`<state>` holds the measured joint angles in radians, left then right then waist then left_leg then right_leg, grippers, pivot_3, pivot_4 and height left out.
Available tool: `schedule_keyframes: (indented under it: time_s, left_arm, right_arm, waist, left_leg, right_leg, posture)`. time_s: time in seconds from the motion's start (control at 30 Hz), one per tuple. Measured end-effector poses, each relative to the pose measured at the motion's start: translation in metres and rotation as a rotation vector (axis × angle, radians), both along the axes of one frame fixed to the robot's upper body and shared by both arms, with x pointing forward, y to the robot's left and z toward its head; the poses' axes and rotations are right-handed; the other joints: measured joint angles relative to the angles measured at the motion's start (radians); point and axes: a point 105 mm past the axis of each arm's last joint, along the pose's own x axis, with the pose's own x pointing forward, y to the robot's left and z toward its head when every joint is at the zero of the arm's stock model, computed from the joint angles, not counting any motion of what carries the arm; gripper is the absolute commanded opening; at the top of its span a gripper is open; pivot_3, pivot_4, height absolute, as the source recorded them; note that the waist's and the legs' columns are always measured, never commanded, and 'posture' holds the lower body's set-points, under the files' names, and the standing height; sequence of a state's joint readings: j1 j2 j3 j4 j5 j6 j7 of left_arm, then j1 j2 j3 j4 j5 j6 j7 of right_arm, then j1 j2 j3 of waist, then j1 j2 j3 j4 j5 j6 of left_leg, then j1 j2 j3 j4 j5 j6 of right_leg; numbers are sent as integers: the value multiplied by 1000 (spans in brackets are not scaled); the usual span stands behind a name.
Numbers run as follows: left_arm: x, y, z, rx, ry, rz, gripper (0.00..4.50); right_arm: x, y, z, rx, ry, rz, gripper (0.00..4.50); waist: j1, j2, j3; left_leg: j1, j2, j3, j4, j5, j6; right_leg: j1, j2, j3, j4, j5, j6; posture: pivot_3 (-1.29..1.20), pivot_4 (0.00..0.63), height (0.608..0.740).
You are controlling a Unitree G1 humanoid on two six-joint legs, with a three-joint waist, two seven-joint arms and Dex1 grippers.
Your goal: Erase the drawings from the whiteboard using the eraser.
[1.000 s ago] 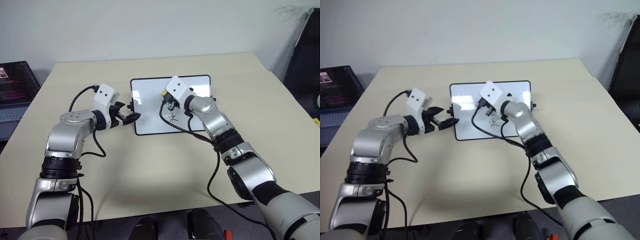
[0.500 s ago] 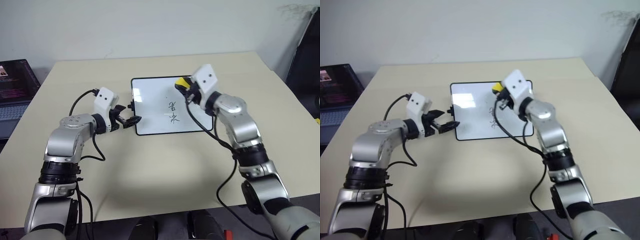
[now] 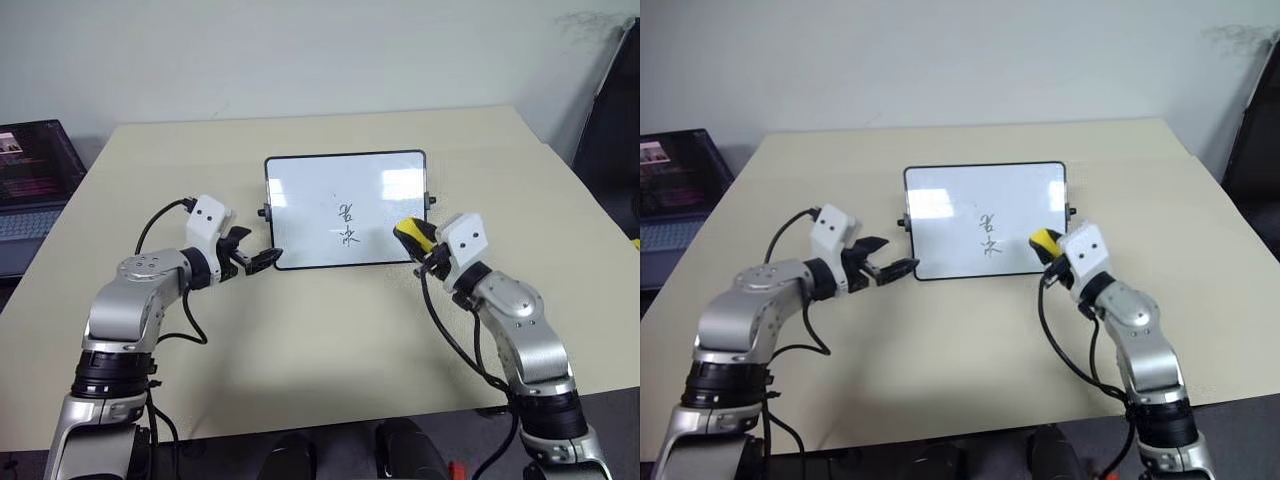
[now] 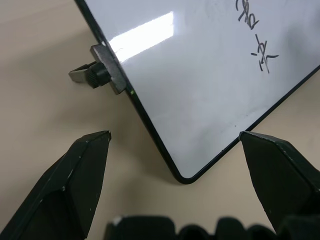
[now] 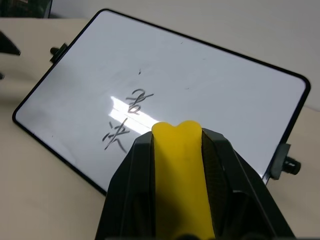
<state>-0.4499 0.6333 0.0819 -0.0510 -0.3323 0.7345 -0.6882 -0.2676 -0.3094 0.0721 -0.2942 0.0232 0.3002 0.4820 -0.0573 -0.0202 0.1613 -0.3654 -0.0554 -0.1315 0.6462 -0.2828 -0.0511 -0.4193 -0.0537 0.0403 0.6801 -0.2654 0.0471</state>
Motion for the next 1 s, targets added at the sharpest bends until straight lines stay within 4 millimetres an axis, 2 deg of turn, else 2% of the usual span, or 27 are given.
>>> schedule_keyframes:
  time_s: [0.13, 0.33, 0.4, 0.57, 0.63, 0.87, 1.0]
  left_arm:
    - [0, -4, -1, -6, 2, -7, 4500]
    - [-1, -13, 3, 0, -11, -53, 4500]
    - [-2, -16, 2, 3, -7, -75, 4500]
    - [-6, -25, 3, 3, 4, -148, 4500]
    - [-7, -28, 5, 3, 3, -176, 4500]
    - [-10, -32, 8, 14, -1, -227, 4500]
    - [-8, -33, 11, 16, -11, -231, 4500]
  right_arm:
    - [-2, 0, -5, -8, -22, 22, 956]
    - [4, -9, -21, -76, -17, 40, 956]
    - [11, -5, -14, -95, -53, 54, 956]
    - [41, 15, 24, -163, -203, 94, 956]
    - [54, 26, 34, -184, -236, 112, 956]
    - [91, 50, 45, -271, -279, 105, 956]
    - [101, 62, 52, -274, -302, 112, 956]
  waist:
    - [5, 0, 0]
    - [6, -1, 0]
    - [2, -1, 0]
    - [0, -1, 0]
    - [0, -1, 1]
    - [-2, -1, 1]
    - [-3, -1, 1]
  left_leg:
    - [0, 0, 0, 0, 0, 0]
    - [0, 0, 0, 0, 0, 0]
    - [1, 0, 1, 0, 0, 0]
    - [1, 0, 1, 0, 1, -1]
    - [1, 0, 1, 0, 2, -3]
    - [0, 0, 2, -1, 2, -4]
    - [0, 0, 1, -1, 2, -4]
  right_leg:
    - [1, 0, 0, -1, 0, 0]
    - [1, 0, 0, -1, 0, 0]
    - [1, 0, 0, 0, 0, 0]
    - [1, 1, 0, 0, 0, 0]
    - [1, 1, 0, -1, 0, 0]
    - [0, 1, 0, -2, 0, 0]
    - [0, 1, 0, -2, 0, 0]
  posture:
    - [0, 150, 740]
    - [0, 150, 740]
    - [0, 150, 740]
    - [0, 150, 740]
    - [0, 150, 740]
    - [0, 150, 740]
    - [0, 150, 740]
